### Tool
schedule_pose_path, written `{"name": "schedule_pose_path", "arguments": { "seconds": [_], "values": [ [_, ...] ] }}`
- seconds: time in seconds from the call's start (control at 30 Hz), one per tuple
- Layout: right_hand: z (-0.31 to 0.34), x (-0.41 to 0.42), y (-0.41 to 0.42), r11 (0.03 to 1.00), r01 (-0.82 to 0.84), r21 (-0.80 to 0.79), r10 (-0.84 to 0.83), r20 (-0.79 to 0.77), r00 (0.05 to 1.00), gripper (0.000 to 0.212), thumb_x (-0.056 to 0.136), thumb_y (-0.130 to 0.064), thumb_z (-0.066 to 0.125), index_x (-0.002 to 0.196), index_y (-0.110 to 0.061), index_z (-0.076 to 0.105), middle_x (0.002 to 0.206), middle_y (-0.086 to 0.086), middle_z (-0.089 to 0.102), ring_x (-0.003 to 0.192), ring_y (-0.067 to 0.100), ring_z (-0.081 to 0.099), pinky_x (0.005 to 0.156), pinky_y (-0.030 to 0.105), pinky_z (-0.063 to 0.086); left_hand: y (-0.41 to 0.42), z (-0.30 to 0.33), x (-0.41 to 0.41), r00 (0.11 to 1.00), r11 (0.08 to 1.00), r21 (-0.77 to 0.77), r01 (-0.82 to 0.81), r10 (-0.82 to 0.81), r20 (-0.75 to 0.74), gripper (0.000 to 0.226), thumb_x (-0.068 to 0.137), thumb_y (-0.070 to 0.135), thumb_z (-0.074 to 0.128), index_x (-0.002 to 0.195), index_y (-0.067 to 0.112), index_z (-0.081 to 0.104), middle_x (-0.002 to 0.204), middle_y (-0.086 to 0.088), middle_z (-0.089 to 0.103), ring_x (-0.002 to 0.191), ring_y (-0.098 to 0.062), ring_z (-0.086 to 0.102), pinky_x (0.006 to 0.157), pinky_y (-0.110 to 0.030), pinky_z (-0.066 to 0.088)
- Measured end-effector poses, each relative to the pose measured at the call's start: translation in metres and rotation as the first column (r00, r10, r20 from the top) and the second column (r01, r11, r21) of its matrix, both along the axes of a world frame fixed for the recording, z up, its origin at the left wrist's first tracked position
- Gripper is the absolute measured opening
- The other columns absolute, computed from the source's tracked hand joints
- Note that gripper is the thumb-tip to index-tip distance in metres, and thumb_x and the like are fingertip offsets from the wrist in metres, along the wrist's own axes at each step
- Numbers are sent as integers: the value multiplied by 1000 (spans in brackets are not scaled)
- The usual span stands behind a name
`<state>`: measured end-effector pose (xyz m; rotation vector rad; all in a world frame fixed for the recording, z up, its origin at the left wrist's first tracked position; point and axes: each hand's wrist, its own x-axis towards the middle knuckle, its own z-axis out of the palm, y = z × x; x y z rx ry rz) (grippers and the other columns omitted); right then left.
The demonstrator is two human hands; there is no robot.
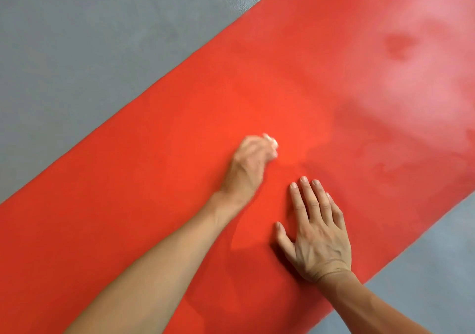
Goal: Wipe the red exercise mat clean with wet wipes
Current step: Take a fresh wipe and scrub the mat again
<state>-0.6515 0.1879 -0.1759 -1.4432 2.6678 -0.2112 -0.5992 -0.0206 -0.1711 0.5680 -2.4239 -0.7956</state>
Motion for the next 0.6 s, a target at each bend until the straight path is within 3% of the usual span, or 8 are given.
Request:
{"name": "schedule_pose_path", "arguments": {
  "seconds": [0.07, 0.13, 0.17, 0.27, 0.33, 0.4, 0.53, 0.6],
  "values": [
    [0, 0, 0, 1000, -4, -5, 4, -2, 1000, 84, 91, -58, 49, 160, -12, 33, 168, 8, 26, 157, 24, 17, 125, 46, 23, 37, 4, 29, 964, 965, 10, 263, -263, 26, 10, 95, -8, 70, 103, -6, 76, 115, -15, 74, 112, -30, 66, 104, -36, 52],
    [1, 1, 0, 1000, -4, -6, 4, 3, 1000, 84, 91, -58, 49, 160, -12, 33, 168, 8, 26, 158, 24, 17, 125, 46, 22, 21, 4, 42, 929, 932, -5, 363, -362, 78, 13, 97, -5, 69, 108, -5, 75, 116, -14, 74, 113, -29, 67, 104, -36, 52],
    [1, 1, 0, 1000, -2, -2, 2, 6, 1000, 84, 92, -59, 49, 160, -12, 33, 168, 8, 26, 158, 24, 16, 126, 46, 22, 0, 2, 39, 949, 951, -30, 307, -304, 87, 12, 96, -5, 69, 106, -4, 76, 114, -13, 75, 111, -26, 67, 102, -36, 53],
    [1, 1, 0, 1000, -5, 7, 5, 6, 1000, 84, 93, -59, 49, 160, -13, 31, 168, 7, 25, 158, 24, 15, 126, 46, 21, -72, 4, 10, 992, 993, -67, -100, 105, 65, 8, 90, -1, 72, 94, 2, 78, 105, -10, 78, 104, -27, 69, 98, -30, 51],
    [0, 0, 1, 1000, -5, 6, 5, 3, 1000, 84, 93, -58, 51, 160, -13, 31, 168, 7, 25, 158, 23, 15, 126, 46, 22, -74, 7, -10, 982, 984, -58, -170, 174, 71, 6, 89, 0, 73, 92, 3, 77, 102, -10, 78, 100, -30, 69, 97, -25, 49],
    [1, 1, 1, 1000, -6, 2, 6, 5, 1000, 84, 92, -57, 52, 160, -12, 32, 168, 7, 25, 158, 24, 16, 126, 46, 22, -38, 11, -15, 997, 997, -58, -49, 52, 49, 4, 90, -1, 75, 93, 2, 76, 102, -10, 77, 99, -28, 67, 96, -35, 51],
    [1, -1, 1, 1000, -9, -10, 9, 3, 1000, 83, 92, -57, 53, 159, -11, 34, 168, 9, 26, 157, 24, 17, 126, 46, 22, 26, 14, 30, 955, 956, -26, 292, -290, 62, 7, 96, 0, 74, 101, -4, 76, 108, -11, 75, 102, -28, 66, 99, -34, 52],
    [1, 0, 2, 1000, -7, -9, 7, 3, 1000, 84, 92, -56, 54, 159, -11, 34, 168, 9, 26, 157, 25, 18, 126, 45, 22, 9, 13, 53, 953, 957, -48, 287, -280, 118, 6, 97, 1, 74, 101, -2, 77, 111, -9, 75, 102, -27, 67, 98, -35, 53]
  ]
}}
